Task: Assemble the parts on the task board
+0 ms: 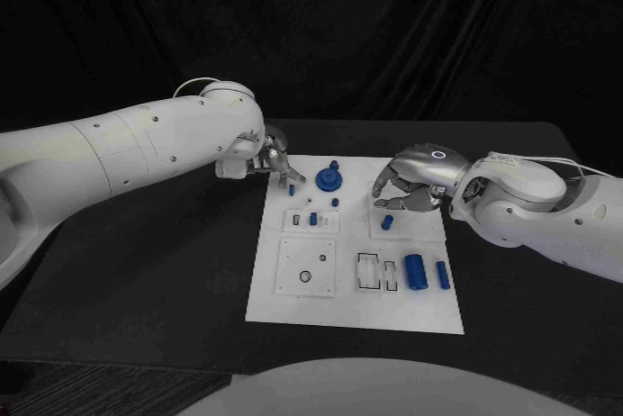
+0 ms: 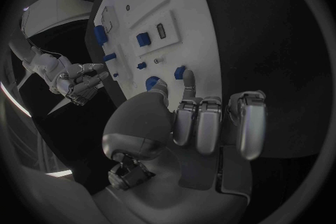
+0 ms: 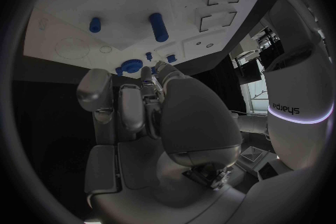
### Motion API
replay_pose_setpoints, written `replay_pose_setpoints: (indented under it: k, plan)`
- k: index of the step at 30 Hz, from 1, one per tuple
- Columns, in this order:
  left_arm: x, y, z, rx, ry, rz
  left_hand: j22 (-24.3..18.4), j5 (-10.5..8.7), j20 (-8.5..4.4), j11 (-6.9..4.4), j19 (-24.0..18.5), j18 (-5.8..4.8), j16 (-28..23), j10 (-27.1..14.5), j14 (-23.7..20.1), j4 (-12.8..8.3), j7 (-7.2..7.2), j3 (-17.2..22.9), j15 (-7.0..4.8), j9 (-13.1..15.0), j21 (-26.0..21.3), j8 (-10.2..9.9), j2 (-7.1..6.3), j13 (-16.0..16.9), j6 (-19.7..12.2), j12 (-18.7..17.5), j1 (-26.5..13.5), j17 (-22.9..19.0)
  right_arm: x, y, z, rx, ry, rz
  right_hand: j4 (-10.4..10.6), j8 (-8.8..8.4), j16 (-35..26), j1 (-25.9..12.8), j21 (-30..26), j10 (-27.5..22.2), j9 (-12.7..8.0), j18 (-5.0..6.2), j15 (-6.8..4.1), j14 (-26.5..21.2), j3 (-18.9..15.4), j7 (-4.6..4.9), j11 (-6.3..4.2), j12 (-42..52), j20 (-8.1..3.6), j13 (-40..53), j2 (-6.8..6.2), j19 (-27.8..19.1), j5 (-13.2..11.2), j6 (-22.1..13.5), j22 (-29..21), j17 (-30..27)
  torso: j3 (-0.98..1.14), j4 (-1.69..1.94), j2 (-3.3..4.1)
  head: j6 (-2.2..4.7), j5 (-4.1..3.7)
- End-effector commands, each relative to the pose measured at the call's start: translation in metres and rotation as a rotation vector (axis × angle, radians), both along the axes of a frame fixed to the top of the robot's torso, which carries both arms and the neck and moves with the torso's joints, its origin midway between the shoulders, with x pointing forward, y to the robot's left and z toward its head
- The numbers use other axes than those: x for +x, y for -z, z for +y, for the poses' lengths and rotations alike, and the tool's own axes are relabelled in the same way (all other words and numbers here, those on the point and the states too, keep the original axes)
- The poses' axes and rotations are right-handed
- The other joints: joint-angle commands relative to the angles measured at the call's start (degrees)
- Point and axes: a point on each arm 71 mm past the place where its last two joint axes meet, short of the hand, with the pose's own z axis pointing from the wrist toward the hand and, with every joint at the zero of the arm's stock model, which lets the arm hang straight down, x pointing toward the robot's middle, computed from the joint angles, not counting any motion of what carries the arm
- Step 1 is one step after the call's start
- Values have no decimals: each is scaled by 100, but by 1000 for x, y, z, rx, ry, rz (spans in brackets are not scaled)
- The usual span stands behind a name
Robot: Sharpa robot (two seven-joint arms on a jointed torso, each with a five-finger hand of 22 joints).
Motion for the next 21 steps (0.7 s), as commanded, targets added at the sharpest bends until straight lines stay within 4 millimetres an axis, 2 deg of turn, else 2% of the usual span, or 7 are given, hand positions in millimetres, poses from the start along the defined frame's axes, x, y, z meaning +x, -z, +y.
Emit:
replay_pose_setpoints:
  k: [1, 5, 9, 17, 21]
  plan:
    - [-2, 2, -3, 5, 32, 25, 1258, 43, -48, -28, 61, -70, 15, 587, 585, -17, -9, -4, -29, -1, -47, -43, 29, 1502, -6, 22, 36, 1509, 0, 1, 0, -1, 12, 0, 25, 10, -20, -34, -20, -15, -6, 29, 8, 129, 7, 17, -27, -33, 19, 519, 2, -6, 18, 38, 654, -6, 0, -2, 1, -1, -3]
    - [-3, 3, -4, 7, 35, 30, 1257, 46, -47, -27, 58, -70, 15, 587, 585, -15, -9, -3, -29, -3, -50, -51, 32, 1502, -5, 22, 33, 1509, 0, 1, 0, -1, 12, 1, 25, 10, -20, -34, -20, -15, -6, 29, 8, 129, 7, 17, -27, -33, 19, 519, 2, -6, 18, 38, 654, -6, 2, 2, 0, -1, -8]
    - [-3, 4, -5, 9, 37, 34, 1257, 129, -46, -28, 56, -70, 15, 587, 585, -44, -13, 29, -28, -25, -52, -124, 50, 1502, 34, 22, 66, 1509, 1, 1, 0, -2, 13, 1, 23, 8, -24, -28, -29, -17, -8, 30, 7, 128, 10, 15, -28, -34, 18, 517, 5, -7, 22, 39, 652, -9, 4, 4, 1, -1, -12]
    - [-3, 6, -6, 9, 37, 37, 1252, 467, -49, -36, 45, -66, 15, 587, 585, -180, -22, 141, -34, -68, -66, -338, 51, 1502, 136, 22, 201, 1509, 1, 2, 0, -4, 14, 3, 9, 3, -34, -6, -34, -19, -16, 31, 3, 125, 22, 11, -32, -36, 15, 515, 9, -7, 31, 43, 652, -18, -1, -2, -3, -1, -7]
    - [-3, 7, -6, 9, 37, 39, 1252, 515, -49, -38, 43, -66, 15, 587, 585, -213, -24, 170, -35, -74, -68, -377, 51, 1502, 146, 22, 233, 1509, 1, 2, 0, -5, 15, 5, -2, 0, -36, 11, -40, -20, -20, 31, 2, 124, 28, 9, -34, -37, 13, 513, 7, -7, 33, 46, 651, -20, -3, -4, -4, -1, -5]
